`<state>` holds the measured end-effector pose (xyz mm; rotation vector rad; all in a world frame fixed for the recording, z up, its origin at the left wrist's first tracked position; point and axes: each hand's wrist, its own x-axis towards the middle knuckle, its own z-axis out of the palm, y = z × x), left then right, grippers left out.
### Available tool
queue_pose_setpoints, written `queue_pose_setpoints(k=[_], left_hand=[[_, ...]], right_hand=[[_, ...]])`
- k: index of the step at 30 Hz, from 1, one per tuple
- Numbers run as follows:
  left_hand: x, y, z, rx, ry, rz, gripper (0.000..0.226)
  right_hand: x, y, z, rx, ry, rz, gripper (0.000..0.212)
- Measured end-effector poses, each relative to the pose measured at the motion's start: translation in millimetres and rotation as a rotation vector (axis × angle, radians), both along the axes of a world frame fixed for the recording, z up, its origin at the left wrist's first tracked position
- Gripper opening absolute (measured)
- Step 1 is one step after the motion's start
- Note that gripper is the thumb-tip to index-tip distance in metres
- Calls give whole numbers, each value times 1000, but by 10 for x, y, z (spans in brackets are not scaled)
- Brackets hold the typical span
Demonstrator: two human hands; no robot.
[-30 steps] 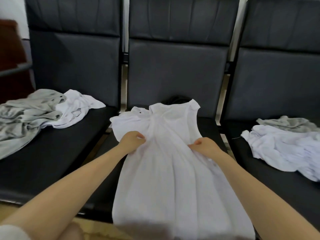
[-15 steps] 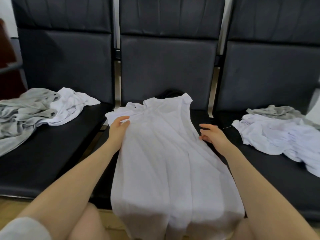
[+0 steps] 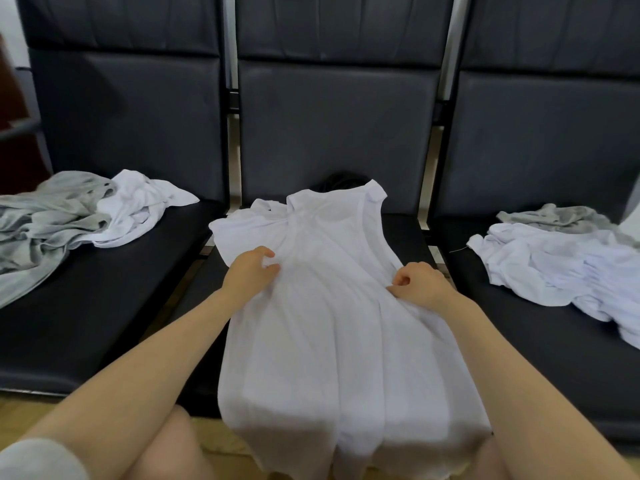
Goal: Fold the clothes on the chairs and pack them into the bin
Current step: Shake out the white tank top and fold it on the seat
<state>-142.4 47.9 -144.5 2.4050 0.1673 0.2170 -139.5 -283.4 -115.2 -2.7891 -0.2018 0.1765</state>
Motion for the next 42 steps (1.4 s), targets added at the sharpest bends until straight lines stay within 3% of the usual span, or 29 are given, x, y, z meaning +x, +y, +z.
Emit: queue_pose_setpoints(k=[4,9,12,15,17,23,26,28,30,34,39,41,42], left_hand=[[-19,-30,23,83,31,53,32],[-10,55,26,81,51,103,29],[-6,121,32,67,97,108,36],[-11,146,34,91,111,136,39],[-18,139,32,124,112,146,39],[-43,121,9,196,99,147,30],[-48,124,-6,191,91,127,28],[-46,141,-23,114,56,118,30],[-44,184,-25,-120,8,155,28],[-17,209,24,-601,-32,267,13],[18,309,129,-856,-12,311,9],[27,403,145,-870,-60,305,3],[27,453,149,-819,-103,310,10]], right_hand=[[-19,11,7,17,17,-3,48],[-74,-128,1,746,124,-104,31],[-52,-231,-4,928,30,-187,34],[-20,-262,-51,750,-5,-157,27],[-25,-228,-67,617,87,-84,16],[-26,-29,-18,162,124,54,14],[-40,-23,-22,278,112,27,21],[-44,-77,-5,592,116,-58,21],[-55,-167,21,846,86,-152,18],[-1,-407,-11,1093,14,-246,3],[189,-571,-26,998,-73,-378,20],[245,-600,-19,950,-157,-398,23],[272,-613,-20,927,-207,-400,23]])
